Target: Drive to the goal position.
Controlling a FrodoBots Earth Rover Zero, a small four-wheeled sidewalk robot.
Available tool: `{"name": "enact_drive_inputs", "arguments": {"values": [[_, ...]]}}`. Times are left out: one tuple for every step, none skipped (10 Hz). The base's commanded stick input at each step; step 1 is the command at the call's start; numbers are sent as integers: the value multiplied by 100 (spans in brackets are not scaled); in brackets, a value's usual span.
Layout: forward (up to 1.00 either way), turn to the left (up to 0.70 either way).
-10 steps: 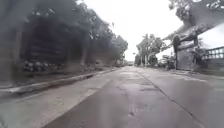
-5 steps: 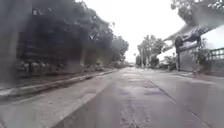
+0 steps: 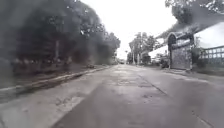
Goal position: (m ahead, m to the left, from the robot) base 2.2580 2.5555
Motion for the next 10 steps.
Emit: {"name": "enact_drive_inputs", "arguments": {"values": [[70,-35],[70,-25],[70,0],[70,0],[70,0],[70,0],[70,0],[70,0],[70,0],[70,0]]}}
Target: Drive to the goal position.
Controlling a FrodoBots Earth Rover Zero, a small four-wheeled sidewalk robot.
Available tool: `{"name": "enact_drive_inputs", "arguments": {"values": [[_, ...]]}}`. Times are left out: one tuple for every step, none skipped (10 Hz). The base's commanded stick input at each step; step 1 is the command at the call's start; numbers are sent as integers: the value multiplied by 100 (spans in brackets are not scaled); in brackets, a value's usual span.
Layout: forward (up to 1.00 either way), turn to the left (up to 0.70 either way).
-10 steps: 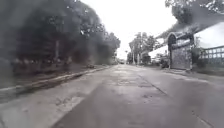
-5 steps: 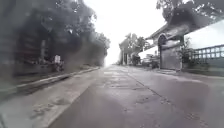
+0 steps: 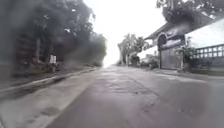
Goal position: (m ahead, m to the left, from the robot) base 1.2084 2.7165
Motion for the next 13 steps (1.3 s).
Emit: {"name": "enact_drive_inputs", "arguments": {"values": [[70,0],[70,0],[70,0],[70,0],[70,0],[70,0],[70,0],[70,0],[70,0],[70,0],[70,0],[70,0],[30,0]]}}
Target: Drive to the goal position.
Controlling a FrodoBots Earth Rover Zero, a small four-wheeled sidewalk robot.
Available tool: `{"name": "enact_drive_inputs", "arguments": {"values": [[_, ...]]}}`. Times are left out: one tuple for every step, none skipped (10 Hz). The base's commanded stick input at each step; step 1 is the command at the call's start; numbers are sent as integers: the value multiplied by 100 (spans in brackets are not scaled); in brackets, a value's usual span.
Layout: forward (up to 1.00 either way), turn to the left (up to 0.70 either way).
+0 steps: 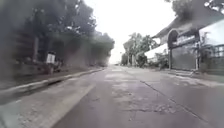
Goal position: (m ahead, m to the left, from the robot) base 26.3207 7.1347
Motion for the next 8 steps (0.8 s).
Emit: {"name": "enact_drive_inputs", "arguments": {"values": [[0,0],[0,0],[0,0],[0,0],[0,0],[0,0],[0,0],[0,0]]}}
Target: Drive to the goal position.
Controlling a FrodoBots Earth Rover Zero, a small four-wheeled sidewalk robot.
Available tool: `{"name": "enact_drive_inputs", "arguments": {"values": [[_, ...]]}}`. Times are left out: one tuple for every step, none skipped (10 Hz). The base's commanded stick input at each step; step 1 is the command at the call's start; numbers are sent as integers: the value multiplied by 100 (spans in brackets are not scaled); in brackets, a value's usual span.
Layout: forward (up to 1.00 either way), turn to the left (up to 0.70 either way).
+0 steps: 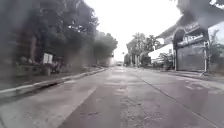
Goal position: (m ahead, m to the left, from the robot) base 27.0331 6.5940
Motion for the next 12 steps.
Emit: {"name": "enact_drive_inputs", "arguments": {"values": [[0,0],[-6,0],[-53,0],[-50,0],[-18,0],[0,0],[0,0],[0,0],[0,0],[0,0],[0,0],[0,0]]}}
